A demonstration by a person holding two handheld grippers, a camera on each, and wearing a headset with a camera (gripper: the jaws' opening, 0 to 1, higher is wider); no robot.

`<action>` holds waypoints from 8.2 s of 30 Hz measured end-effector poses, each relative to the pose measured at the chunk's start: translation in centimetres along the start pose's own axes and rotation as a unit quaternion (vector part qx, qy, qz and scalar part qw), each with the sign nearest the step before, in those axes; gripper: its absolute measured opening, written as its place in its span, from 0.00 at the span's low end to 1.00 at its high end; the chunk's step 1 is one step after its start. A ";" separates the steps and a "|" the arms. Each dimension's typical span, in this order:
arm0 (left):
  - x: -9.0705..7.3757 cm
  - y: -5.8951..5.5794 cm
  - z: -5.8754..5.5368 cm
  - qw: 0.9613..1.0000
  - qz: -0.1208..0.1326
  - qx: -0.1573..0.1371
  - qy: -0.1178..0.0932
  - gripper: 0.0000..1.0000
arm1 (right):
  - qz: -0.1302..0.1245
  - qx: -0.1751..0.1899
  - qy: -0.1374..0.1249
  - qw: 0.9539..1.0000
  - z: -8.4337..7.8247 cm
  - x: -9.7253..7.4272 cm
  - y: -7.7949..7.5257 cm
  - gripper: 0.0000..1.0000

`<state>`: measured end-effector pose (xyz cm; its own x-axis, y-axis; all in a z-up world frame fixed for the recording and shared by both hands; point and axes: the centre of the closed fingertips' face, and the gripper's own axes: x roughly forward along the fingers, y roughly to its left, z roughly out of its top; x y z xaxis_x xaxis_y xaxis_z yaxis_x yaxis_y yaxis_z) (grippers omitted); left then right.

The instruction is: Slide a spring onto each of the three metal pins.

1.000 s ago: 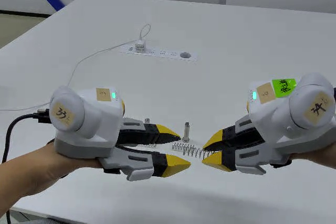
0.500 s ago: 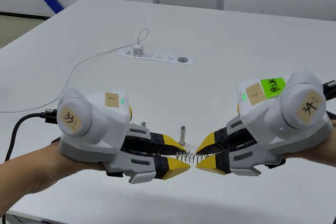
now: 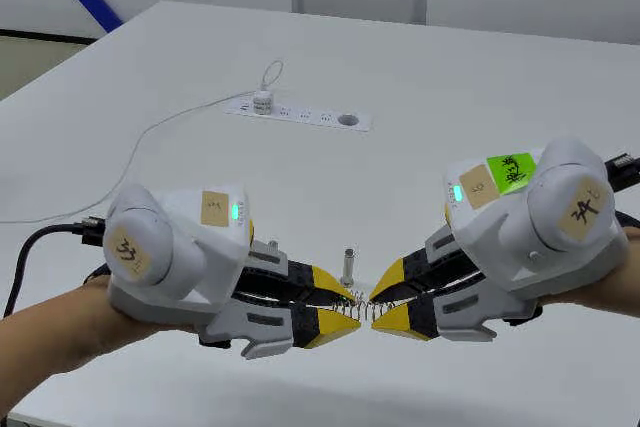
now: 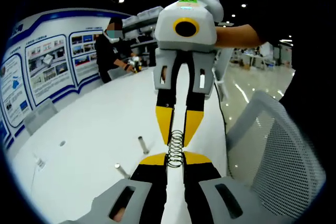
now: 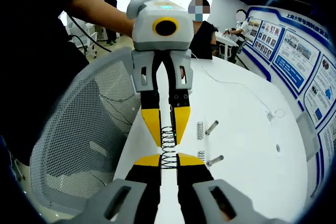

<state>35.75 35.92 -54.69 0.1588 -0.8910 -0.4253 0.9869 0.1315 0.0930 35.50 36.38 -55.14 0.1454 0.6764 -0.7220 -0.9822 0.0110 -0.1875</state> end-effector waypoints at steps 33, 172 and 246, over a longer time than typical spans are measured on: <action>-0.6 0.1 0.7 1.000 0.002 0.018 -0.006 0.10 | -0.004 0.057 -0.075 0.996 0.8 -1.6 -0.4 0.11; -10.0 6.6 -9.7 0.932 0.247 -0.262 -0.041 0.85 | -0.150 0.274 0.035 0.949 -13.5 2.5 -9.1 0.11; -9.9 6.5 -9.9 0.935 0.240 -0.259 -0.041 0.84 | -0.054 0.204 0.081 0.974 -9.6 11.0 -6.8 0.20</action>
<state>40.89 49.92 -58.83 0.6044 -0.7035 -0.3738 0.6871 0.6978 -0.2022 44.93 36.68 -68.26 0.2344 0.5305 -0.8146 -0.9211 0.3891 -0.0116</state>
